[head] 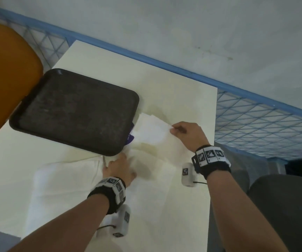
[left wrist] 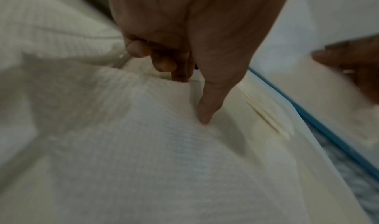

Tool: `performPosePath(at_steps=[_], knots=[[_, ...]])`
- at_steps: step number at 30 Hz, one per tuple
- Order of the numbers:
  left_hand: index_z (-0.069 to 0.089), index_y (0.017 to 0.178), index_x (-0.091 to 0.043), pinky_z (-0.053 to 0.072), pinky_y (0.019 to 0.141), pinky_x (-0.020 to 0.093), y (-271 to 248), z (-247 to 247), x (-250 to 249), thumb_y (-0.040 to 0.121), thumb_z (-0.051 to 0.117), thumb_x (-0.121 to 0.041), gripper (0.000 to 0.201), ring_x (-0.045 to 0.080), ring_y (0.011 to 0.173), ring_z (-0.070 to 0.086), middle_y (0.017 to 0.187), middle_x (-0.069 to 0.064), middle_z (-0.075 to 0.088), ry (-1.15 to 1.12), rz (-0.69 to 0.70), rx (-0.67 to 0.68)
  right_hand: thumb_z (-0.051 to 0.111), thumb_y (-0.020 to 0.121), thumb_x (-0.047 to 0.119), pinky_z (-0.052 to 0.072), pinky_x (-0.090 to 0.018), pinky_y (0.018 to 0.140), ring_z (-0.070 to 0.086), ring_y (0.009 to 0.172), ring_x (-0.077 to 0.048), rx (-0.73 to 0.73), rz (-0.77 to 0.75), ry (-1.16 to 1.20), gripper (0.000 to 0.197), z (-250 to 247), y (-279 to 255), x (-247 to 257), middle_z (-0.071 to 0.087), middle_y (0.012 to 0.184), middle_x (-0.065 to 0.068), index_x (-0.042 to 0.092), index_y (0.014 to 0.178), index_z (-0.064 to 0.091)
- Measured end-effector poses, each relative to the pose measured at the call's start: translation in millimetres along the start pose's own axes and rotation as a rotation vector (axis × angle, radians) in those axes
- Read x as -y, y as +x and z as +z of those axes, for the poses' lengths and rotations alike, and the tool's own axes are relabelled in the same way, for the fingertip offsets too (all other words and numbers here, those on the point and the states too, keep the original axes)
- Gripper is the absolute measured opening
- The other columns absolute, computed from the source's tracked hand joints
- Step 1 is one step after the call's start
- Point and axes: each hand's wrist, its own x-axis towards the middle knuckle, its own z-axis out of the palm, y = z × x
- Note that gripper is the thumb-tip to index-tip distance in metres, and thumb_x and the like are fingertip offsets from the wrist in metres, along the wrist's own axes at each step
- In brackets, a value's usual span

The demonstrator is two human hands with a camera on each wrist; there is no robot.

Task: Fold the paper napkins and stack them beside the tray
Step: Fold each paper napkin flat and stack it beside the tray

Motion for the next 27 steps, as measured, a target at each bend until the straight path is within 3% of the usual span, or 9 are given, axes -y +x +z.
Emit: performPosePath(at_steps=[4, 8, 11, 13, 14, 17, 20, 23, 27], knots=[[0.056, 0.111, -0.026, 0.045, 0.1, 0.043, 1.0, -8.8, -0.9, 0.081, 0.064, -0.049, 0.039, 0.024, 0.114, 0.055, 0.114, -0.002, 0.06, 0.106, 0.009, 0.085, 0.07, 0.092, 0.04, 0.045, -0.025, 0.089, 0.063, 0.094, -0.011, 0.044, -0.034, -0.05, 0.017, 13.0, 50.6, 1.9, 0.071, 0.095, 0.009, 0.03, 0.103, 0.077], [0.052, 0.086, -0.027, 0.05, 0.084, 0.03, -10.0, -18.1, 5.5, 0.084, 0.064, -0.028, 0.012, 0.018, 0.09, 0.061, 0.091, -0.007, 0.06, -0.148, 0.112, 0.062, 0.066, 0.094, 0.038, 0.048, -0.037, 0.1, 0.065, 0.111, -0.019, 0.026, -0.091, -0.255, 0.021, 36.2, 82.8, 0.6, 0.072, 0.116, 0.006, 0.033, 0.114, 0.074], [0.053, 0.106, -0.028, 0.041, 0.081, 0.024, -25.5, -38.1, 10.6, 0.089, 0.064, -0.028, 0.021, 0.016, 0.094, 0.058, 0.101, -0.009, 0.058, -0.297, 0.177, 0.088, 0.061, 0.097, 0.042, 0.037, -0.047, 0.109, 0.052, 0.128, -0.022, -0.043, -0.159, -0.506, 0.033, 46.3, 84.1, -0.1, 0.058, 0.139, 0.008, 0.038, 0.129, 0.064], [0.054, 0.13, -0.027, 0.042, 0.092, 0.025, -36.6, -56.1, 14.2, 0.09, 0.065, -0.038, 0.042, 0.014, 0.11, 0.057, 0.117, -0.013, 0.056, -0.389, 0.211, 0.084, 0.063, 0.096, 0.041, 0.039, -0.044, 0.108, 0.051, 0.128, -0.024, -0.17, -0.201, -0.339, 0.034, 46.4, 66.3, -3.1, 0.058, 0.139, 0.004, 0.032, 0.129, 0.066], [0.057, 0.131, -0.027, 0.046, 0.095, 0.026, -43.3, -65.9, 15.8, 0.09, 0.066, -0.04, 0.043, 0.011, 0.111, 0.059, 0.119, -0.014, 0.061, -0.455, 0.226, 0.075, 0.065, 0.096, 0.041, 0.041, -0.041, 0.107, 0.054, 0.126, -0.023, -0.232, -0.199, -0.165, 0.033, 45.6, 51.7, -6.7, 0.061, 0.135, 0.003, 0.029, 0.126, 0.068], [0.073, 0.103, -0.023, 0.054, 0.072, 0.02, -61.7, -92.5, 19.8, 0.091, 0.069, -0.03, 0.014, 0.005, 0.081, 0.071, 0.09, -0.008, 0.076, -0.739, 0.279, 0.06, 0.064, 0.094, 0.047, 0.048, -0.038, 0.106, 0.063, 0.116, -0.01, -0.239, 0.011, 0.486, 0.027, 43.1, -13.3, -12.0, 0.071, 0.12, 0.012, 0.031, 0.114, 0.072], [0.074, 0.101, -0.022, 0.056, 0.074, 0.023, -72.0, -113.7, 23.5, 0.091, 0.069, -0.026, 0.012, 0.009, 0.084, 0.073, 0.093, -0.009, 0.077, -0.911, 0.343, 0.1, 0.064, 0.077, 0.076, 0.05, -0.048, 0.104, 0.065, 0.12, -0.017, -0.078, 0.092, 0.96, 0.076, 56.9, -72.4, -21.6, 0.07, 0.128, 0.005, 0.024, 0.133, 0.063], [0.075, 0.105, -0.02, 0.057, 0.085, 0.038, -72.8, -123.1, 30.1, 0.087, 0.073, -0.028, 0.021, 0.021, 0.095, 0.073, 0.103, 0.0, 0.077, -0.99, 0.389, 0.173, 0.079, 0.053, 0.081, 0.049, -0.052, 0.103, 0.063, 0.123, -0.029, 0.081, 0.156, 1.184, 0.116, 82.4, -102.5, -19.1, 0.06, 0.142, -0.002, 0.023, 0.148, 0.043], [0.074, 0.107, -0.017, 0.055, 0.089, 0.043, -74.1, -125.8, 40.6, 0.086, 0.075, -0.03, 0.025, 0.027, 0.101, 0.072, 0.108, 0.005, 0.075, -1.013, 0.432, 0.259, 0.088, 0.05, 0.069, 0.054, -0.046, 0.092, 0.069, 0.109, -0.03, 0.174, 0.24, 1.236, 0.119, 111.3, -123.8, 15.0, 0.064, 0.136, -0.001, 0.028, 0.148, 0.034]])
